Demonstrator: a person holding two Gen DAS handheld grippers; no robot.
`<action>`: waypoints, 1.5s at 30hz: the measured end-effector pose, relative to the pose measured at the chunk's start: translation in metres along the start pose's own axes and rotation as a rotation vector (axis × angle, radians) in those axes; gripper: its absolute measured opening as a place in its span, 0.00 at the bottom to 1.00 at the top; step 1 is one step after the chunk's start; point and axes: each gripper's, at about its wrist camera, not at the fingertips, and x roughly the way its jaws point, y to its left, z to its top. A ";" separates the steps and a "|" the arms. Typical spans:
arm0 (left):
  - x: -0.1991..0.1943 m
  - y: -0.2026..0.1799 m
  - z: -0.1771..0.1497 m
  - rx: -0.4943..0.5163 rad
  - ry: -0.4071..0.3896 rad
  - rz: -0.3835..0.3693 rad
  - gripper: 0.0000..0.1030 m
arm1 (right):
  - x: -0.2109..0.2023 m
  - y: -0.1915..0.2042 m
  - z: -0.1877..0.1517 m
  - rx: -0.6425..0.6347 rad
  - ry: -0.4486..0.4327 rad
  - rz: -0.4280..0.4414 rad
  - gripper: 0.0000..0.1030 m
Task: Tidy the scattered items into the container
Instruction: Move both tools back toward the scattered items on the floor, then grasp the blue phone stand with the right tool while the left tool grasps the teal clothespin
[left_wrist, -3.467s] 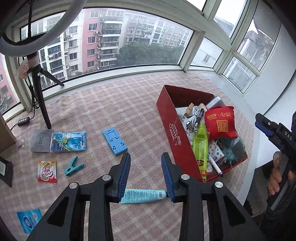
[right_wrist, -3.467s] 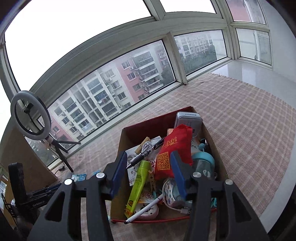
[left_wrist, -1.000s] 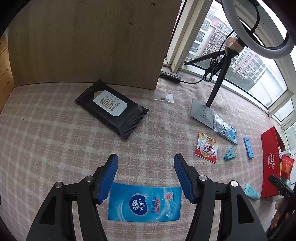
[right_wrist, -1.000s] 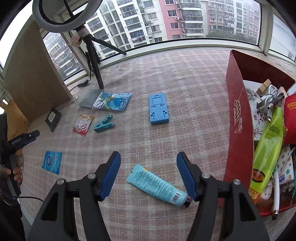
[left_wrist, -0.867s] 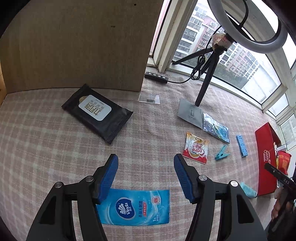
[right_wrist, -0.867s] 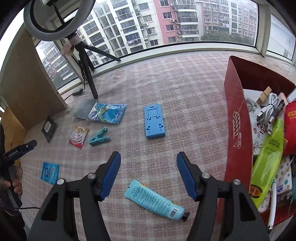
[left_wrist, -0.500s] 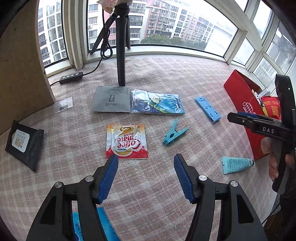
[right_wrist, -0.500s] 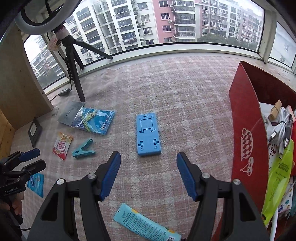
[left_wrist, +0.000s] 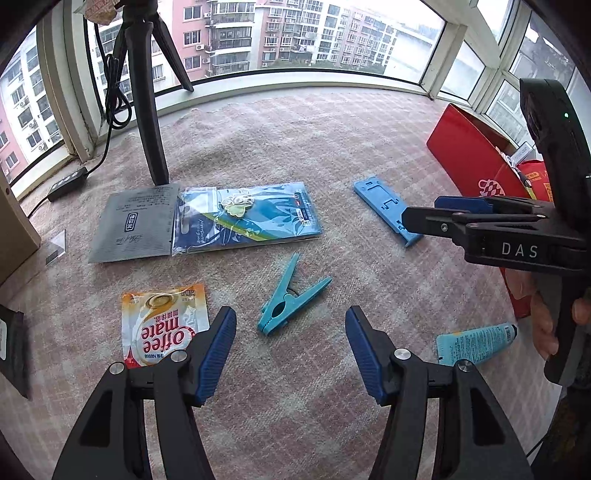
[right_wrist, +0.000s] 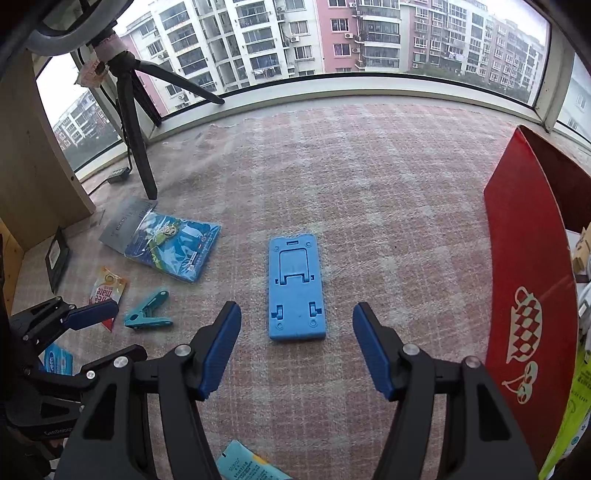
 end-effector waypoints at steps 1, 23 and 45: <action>0.002 -0.001 0.001 0.004 0.000 0.001 0.53 | 0.003 0.000 0.002 0.001 0.004 0.005 0.60; 0.019 -0.020 0.008 0.123 -0.009 0.053 0.21 | 0.027 0.013 0.006 -0.127 0.045 -0.035 0.53; 0.001 -0.020 0.007 0.081 -0.038 0.002 0.17 | 0.006 0.002 0.001 -0.078 0.035 0.049 0.34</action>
